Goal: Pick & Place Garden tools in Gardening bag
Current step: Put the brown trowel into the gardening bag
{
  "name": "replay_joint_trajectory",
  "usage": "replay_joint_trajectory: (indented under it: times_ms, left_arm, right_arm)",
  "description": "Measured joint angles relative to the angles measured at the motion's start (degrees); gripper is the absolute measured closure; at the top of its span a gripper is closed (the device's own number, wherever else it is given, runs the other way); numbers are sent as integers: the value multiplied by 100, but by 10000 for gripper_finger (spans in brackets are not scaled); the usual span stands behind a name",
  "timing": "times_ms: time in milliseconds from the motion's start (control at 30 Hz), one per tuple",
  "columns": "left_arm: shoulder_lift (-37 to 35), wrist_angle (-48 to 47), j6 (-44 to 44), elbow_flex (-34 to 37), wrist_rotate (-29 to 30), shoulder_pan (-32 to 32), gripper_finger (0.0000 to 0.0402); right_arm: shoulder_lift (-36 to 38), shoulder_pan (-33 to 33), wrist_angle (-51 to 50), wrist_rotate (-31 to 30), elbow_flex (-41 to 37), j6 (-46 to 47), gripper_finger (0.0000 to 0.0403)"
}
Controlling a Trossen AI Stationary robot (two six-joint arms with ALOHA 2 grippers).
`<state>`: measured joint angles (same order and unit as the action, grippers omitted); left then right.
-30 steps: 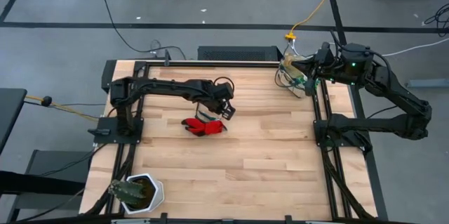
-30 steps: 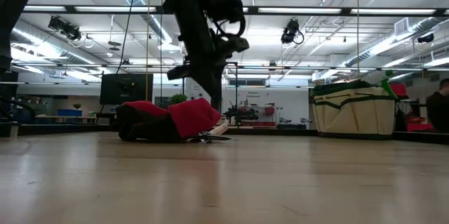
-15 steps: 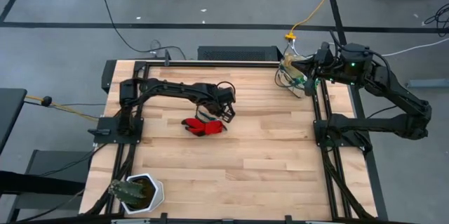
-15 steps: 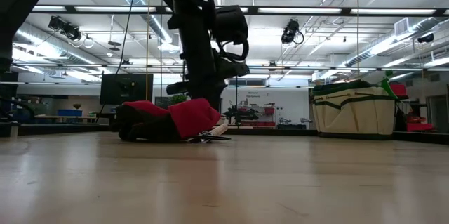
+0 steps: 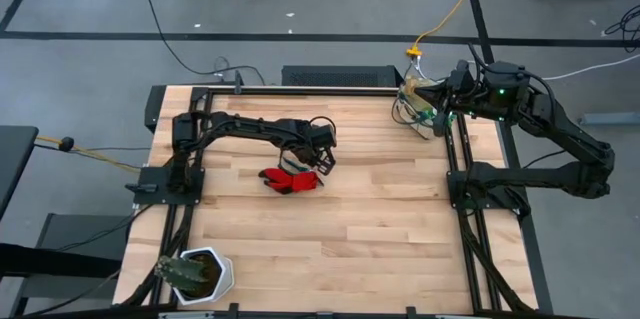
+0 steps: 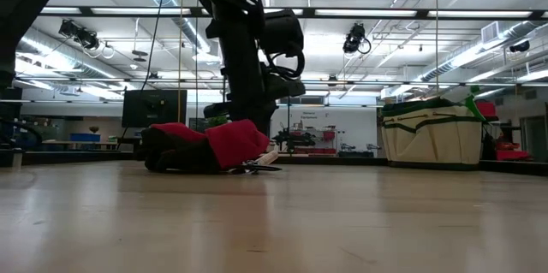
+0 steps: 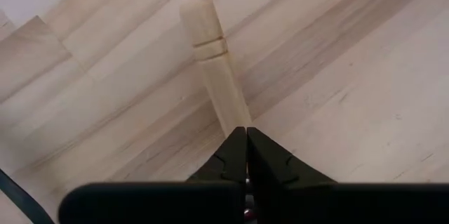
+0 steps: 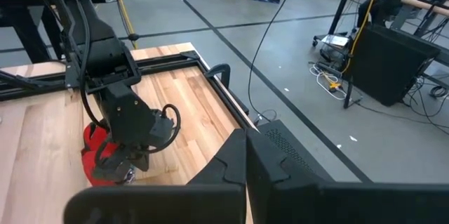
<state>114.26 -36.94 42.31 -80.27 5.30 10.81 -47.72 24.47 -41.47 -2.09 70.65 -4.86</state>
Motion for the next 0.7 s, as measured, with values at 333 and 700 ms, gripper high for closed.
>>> replay_joint_trajectory:
  times_ms: [333, 700]
  left_arm:
    - [-2, 185, 93, 0, -20, -7, 325]
    - [-4, 182, 213, 0, -23, 0, 244]
  right_arm:
    - [0, 1, -1, 0, 0, 102, 403]
    - [0, 1, -2, 0, 0, 137, 403]
